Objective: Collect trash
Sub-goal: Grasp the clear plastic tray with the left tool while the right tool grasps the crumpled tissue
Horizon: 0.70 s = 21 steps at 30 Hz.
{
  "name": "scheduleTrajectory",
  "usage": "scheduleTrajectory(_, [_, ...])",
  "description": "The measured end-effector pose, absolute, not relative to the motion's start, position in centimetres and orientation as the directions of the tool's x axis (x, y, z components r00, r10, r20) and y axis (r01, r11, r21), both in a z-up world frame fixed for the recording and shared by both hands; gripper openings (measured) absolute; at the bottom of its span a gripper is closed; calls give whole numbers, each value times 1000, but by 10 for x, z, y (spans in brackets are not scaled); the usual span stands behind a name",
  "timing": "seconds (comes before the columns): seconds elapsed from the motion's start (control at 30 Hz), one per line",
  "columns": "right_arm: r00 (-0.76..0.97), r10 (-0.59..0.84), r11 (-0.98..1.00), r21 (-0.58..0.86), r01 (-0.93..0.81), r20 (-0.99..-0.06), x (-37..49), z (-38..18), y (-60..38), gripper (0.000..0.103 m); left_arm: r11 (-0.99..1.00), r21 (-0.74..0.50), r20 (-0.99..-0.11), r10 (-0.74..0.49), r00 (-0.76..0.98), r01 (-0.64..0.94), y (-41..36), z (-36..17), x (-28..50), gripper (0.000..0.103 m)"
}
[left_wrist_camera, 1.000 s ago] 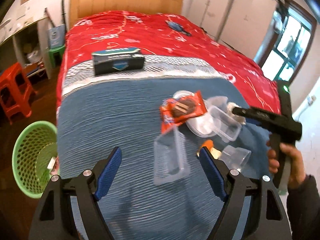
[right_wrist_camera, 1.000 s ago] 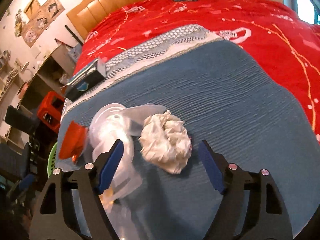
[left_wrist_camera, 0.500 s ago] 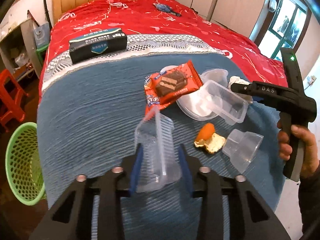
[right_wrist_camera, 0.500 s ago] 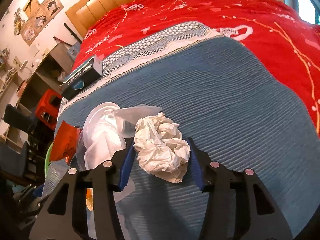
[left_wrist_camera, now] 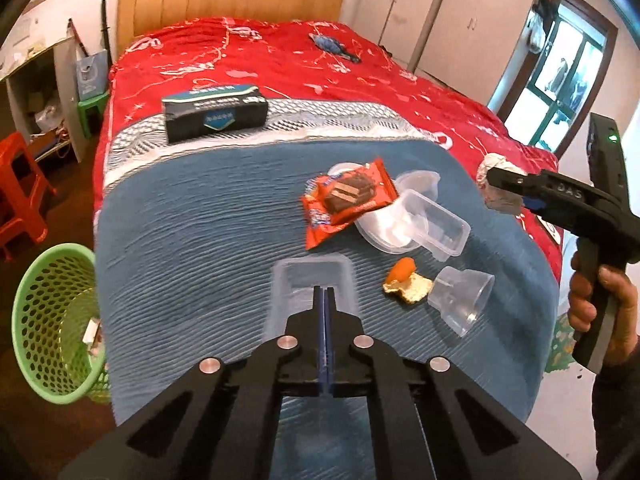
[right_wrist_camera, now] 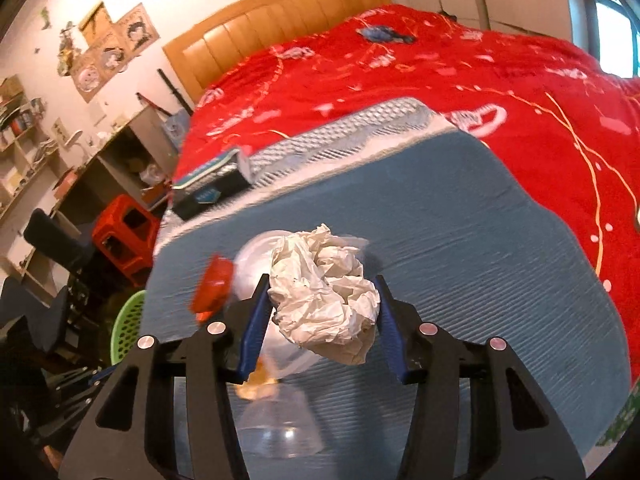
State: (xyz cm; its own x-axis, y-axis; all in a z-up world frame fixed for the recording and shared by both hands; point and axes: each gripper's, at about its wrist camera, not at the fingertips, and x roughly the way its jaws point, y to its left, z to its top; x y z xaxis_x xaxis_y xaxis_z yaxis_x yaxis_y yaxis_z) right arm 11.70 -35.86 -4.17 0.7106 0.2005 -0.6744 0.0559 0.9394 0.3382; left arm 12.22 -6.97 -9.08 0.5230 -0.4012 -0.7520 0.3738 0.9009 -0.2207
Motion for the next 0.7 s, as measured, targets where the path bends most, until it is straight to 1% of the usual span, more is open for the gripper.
scheduleTrajectory(0.1, [720,224,941,338,15,-656,113,-31,-340,50,897,-255,-739,-421,525,361,-54,-87,118,1])
scheduleTrajectory(0.23, [722,254,941,336,-32,-644,112,-24,-318,50,893,-294,-749,-437,498,341,-44,-90,117,1])
scheduleTrajectory(0.27, [720,257,943,331,-40,-645,112,-23,-315,50,893,-298,-753,-437,492,339,-43,-91,117,4])
scheduleTrajectory(0.3, [719,259,943,329,-45,-645,112,-23,-313,50,893,-299,-755,-437,489,336,-43,-92,117,16])
scheduleTrajectory(0.33, [718,263,943,328,-52,-645,112,-22,-310,50,897,-292,-758,-428,492,332,-43,-93,117,36])
scheduleTrajectory(0.4, [716,269,942,329,-57,-644,111,-23,-309,50,907,-272,-760,-407,506,321,-44,-93,116,56])
scheduleTrajectory(0.47, [713,274,941,334,-59,-645,111,-24,-309,50,901,-271,-756,-417,505,338,-49,-93,116,57])
scheduleTrajectory(0.5, [712,276,940,336,-59,-646,111,-24,-310,50,897,-270,-759,-422,495,350,-53,-94,117,60])
scheduleTrajectory(0.53, [710,279,939,337,-61,-647,111,-25,-310,50,896,-265,-764,-421,489,357,-56,-96,118,68])
scheduleTrajectory(0.6, [708,282,939,338,-65,-647,110,-26,-309,50,899,-232,-774,-402,489,372,-65,-100,119,75])
scheduleTrajectory(0.63, [707,285,938,339,-68,-647,110,-26,-308,50,900,-210,-783,-388,486,381,-70,-103,121,78])
scheduleTrajectory(0.7, [707,290,938,339,-75,-645,110,-26,-307,50,897,-195,-796,-380,471,396,-78,-110,123,78])
